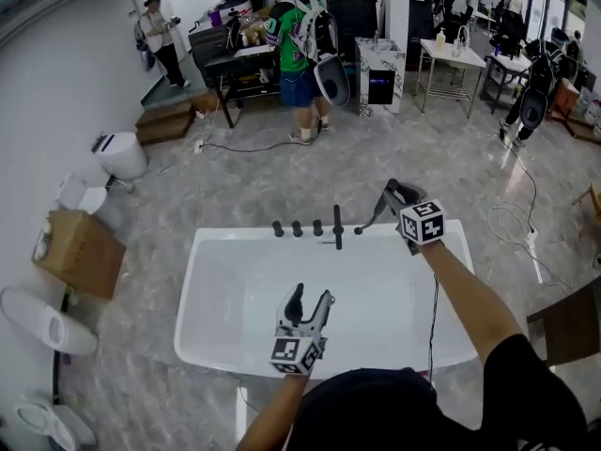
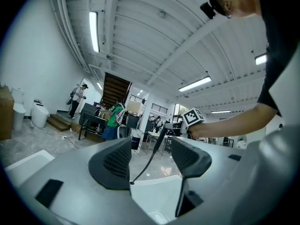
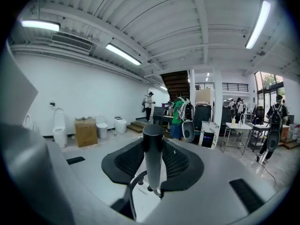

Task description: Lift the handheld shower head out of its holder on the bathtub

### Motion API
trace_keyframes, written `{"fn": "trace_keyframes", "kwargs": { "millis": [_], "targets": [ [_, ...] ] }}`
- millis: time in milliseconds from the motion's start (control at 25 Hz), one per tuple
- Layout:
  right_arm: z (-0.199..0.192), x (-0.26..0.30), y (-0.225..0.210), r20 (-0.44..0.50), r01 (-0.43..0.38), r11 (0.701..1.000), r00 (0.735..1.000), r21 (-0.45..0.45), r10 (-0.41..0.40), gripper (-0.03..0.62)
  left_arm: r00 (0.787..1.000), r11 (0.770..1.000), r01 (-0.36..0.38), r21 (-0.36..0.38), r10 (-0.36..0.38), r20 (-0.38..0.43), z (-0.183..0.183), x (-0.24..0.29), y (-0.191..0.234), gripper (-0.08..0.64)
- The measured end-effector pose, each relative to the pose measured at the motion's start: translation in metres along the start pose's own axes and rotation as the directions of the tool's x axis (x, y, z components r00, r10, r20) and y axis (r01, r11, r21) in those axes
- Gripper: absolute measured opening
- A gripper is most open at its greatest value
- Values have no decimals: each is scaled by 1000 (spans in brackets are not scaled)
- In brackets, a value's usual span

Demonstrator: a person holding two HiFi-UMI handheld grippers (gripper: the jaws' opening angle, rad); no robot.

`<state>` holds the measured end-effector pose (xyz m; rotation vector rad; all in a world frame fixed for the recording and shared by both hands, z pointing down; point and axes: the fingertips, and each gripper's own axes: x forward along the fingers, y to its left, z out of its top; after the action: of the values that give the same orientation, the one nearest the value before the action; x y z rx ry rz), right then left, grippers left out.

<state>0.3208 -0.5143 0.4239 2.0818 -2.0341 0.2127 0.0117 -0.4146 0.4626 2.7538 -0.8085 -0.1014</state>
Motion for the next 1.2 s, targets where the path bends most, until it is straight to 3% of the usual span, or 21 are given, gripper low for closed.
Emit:
{"fn": "trace_keyframes", "kwargs": {
  "millis": [400, 1200],
  "targets": [
    [-22, -12, -11, -9, 47, 998, 999, 33, -47, 114, 1000, 1000, 2, 23, -2, 6, 6, 15, -1, 244],
    [-8, 14, -10, 14, 31, 999, 999, 27, -31, 114, 998, 998, -61, 10, 61, -11, 3, 14, 25, 244]
  ]
}}
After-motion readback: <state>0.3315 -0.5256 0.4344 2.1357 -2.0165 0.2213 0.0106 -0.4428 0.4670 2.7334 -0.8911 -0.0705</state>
